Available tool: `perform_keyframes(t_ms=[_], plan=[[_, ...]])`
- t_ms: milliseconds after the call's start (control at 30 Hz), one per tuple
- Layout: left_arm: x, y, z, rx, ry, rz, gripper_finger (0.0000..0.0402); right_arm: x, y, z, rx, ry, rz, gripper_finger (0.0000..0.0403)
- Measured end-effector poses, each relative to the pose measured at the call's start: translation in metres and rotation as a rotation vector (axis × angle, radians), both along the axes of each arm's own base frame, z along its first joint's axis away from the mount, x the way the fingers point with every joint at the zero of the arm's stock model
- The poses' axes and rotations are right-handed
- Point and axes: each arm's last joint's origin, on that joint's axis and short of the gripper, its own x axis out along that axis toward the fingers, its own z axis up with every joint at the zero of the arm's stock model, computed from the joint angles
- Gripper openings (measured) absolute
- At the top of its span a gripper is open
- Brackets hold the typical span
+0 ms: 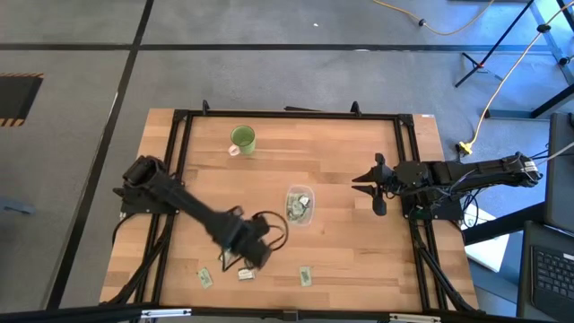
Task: Pick and place items into bin
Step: Put the stevia packet into the transparent bin
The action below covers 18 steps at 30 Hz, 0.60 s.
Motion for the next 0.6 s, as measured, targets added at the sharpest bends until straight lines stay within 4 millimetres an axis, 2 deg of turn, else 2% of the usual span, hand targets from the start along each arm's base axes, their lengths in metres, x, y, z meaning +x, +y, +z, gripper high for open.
perform_keyframes(t_ms=[167, 333, 467, 600], plan=[[-0.026, -0.032, -0.011, 0.006, 0.066, 0.216, 0.0098, 0.000, 0.000, 0.000, -0.001, 0.000, 0.000, 0.0097], [-0.041, -0.050, -0.014, -0.011, 0.063, 0.322, 0.0098, 0.000, 0.000, 0.000, 0.000, 0.000, 0.000, 0.0097], [-0.043, -0.056, -0.014, -0.030, 0.045, 0.326, 0.0097, 0.000, 0.000, 0.000, 0.004, -0.001, -0.002, 0.0097], [-0.029, -0.062, -0.017, -0.094, -0.032, 0.224, 0.0097, 0.000, 0.000, 0.000, 0.024, -0.004, -0.012, 0.0097]])
